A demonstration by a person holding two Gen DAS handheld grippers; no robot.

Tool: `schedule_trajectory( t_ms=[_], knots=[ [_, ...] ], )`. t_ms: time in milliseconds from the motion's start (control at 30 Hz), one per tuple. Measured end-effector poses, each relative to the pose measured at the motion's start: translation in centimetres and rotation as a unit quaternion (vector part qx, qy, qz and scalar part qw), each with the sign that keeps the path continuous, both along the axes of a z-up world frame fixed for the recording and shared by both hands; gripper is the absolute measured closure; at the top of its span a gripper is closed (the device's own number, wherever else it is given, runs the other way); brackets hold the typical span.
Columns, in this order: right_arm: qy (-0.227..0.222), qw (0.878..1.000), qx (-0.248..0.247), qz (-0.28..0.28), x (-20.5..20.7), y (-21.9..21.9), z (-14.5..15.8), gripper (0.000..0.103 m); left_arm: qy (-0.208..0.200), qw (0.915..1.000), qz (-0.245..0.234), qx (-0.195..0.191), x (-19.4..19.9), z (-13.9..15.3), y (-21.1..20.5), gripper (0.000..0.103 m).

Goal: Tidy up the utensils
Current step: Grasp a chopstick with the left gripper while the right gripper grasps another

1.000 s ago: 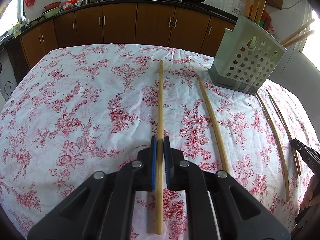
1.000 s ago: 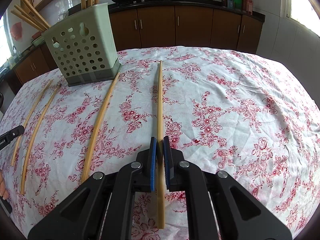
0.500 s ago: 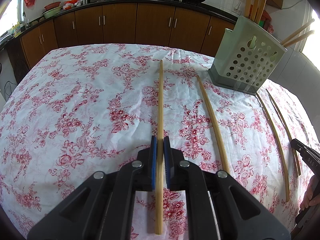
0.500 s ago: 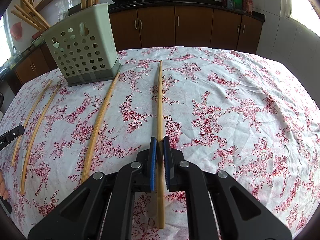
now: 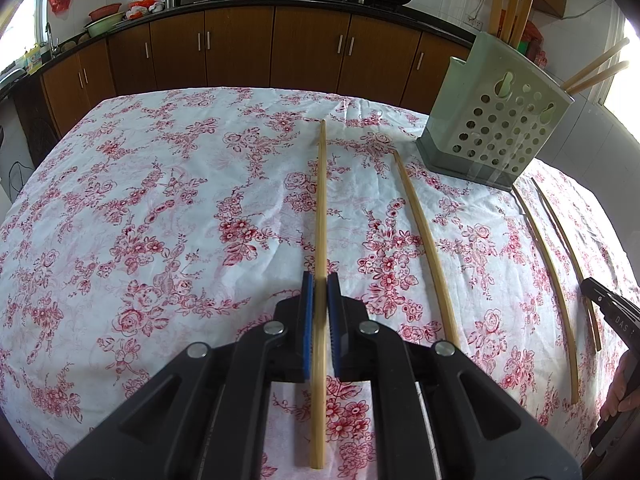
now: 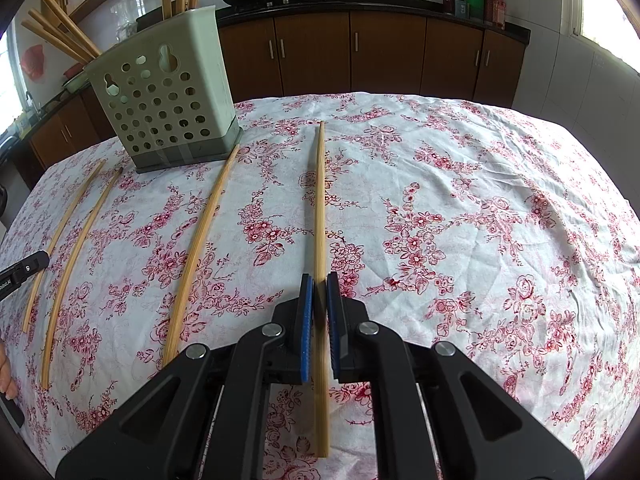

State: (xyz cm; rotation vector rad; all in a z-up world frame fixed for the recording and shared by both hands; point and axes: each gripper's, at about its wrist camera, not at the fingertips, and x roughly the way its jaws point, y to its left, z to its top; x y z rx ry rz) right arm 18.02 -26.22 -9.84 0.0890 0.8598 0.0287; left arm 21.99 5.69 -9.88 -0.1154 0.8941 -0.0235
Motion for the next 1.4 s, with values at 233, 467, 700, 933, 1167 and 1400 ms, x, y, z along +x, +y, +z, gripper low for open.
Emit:
schedule_trajectory(
  t_ms=[233, 467, 700, 933, 1167, 1400],
  knots=[
    [0.0, 1.0, 0.0, 0.0, 0.0, 0.0, 0.0, 0.094, 0.0, 1.0, 0.0, 0.0, 0.0, 0.0, 0.0, 0.093],
    [0.0, 1.0, 0.0, 0.0, 0.0, 0.0, 0.0, 0.094, 0.0, 1.0, 0.0, 0.0, 0.0, 0.0, 0.0, 0.093],
    [0.0, 1.0, 0.0, 0.0, 0.0, 0.0, 0.0, 0.094, 0.0, 1.0, 0.0, 0.0, 0.0, 0.0, 0.0, 0.093],
    [-0.001, 1.0, 0.006, -0.001, -0.1, 0.1, 0.0, 0.094, 0.0, 1.0, 0.0, -0.002, -0.1, 0.0, 0.0, 0.092],
    [-0.001, 1.0, 0.009, 0.002, -1.3, 0.0, 0.0, 0.094, 0.002, 0.9985, -0.032, 0.045, -1.9, 0.1, -1.5, 0.089],
    [-0.001, 1.0, 0.01, 0.003, -1.6, -0.3, 0.1, 0.095, 0.003, 0.9976, -0.041, 0.055, -3.1, 0.1, -1.6, 0.094]
  ],
)
